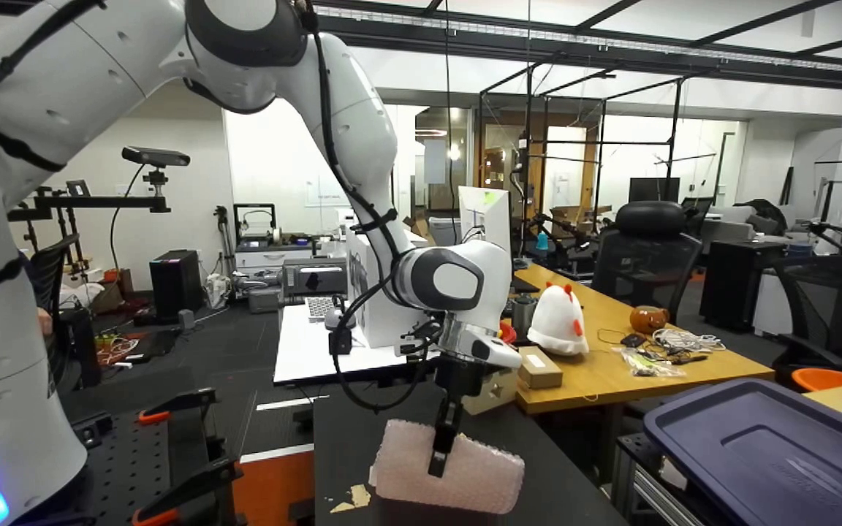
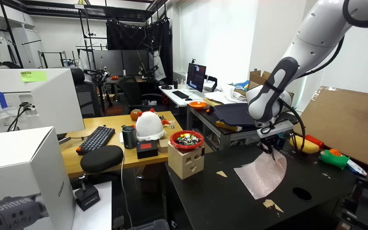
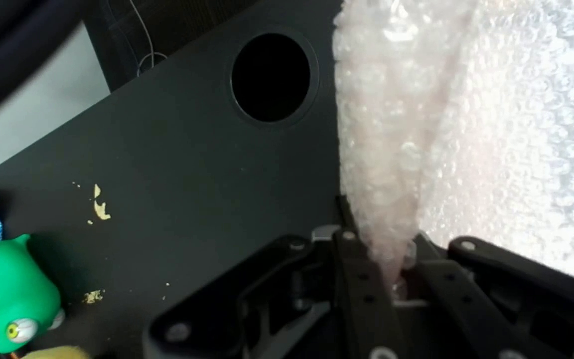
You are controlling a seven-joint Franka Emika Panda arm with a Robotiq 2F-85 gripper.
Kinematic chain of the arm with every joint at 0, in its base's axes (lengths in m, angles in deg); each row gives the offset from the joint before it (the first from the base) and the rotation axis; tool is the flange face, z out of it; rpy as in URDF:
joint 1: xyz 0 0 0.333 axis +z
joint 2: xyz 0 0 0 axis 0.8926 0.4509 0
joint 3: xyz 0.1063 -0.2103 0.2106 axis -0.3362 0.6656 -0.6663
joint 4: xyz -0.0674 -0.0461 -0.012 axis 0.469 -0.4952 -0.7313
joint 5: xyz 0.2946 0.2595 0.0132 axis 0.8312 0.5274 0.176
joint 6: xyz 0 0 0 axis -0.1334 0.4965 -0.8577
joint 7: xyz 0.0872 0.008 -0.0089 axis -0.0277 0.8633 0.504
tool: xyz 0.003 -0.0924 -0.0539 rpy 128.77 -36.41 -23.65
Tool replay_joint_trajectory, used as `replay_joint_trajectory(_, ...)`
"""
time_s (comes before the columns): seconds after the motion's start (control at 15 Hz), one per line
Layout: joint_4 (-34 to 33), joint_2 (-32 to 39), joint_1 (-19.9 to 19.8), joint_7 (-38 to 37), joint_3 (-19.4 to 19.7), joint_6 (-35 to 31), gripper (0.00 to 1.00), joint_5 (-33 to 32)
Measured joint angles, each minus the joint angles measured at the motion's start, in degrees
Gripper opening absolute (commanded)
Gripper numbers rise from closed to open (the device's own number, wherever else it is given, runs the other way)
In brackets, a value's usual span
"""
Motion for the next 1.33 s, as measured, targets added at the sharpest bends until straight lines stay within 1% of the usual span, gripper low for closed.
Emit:
replay_joint_trajectory(0.4, -11.4, 7.9, 2.6, -5.9, -1.1, 10.2, 0.02, -4.1)
replay_joint_trajectory(0.53, -15.7, 11.0, 3.0, -6.3, -2.1, 13.4, 0.02, -5.5)
replay_joint_trajectory(0.8, -25.1, 17.7, 4.9, -7.5, -3.6, 20.3, 0.02, -8.7)
replay_joint_trajectory(1.07, -34.0, 23.6, 7.1, -9.0, -3.7, 27.1, 0.02, -11.1)
replay_joint_trajectory(1.33, -41.6, 28.2, 7.8, -9.7, -3.7, 32.2, 0.02, -12.2)
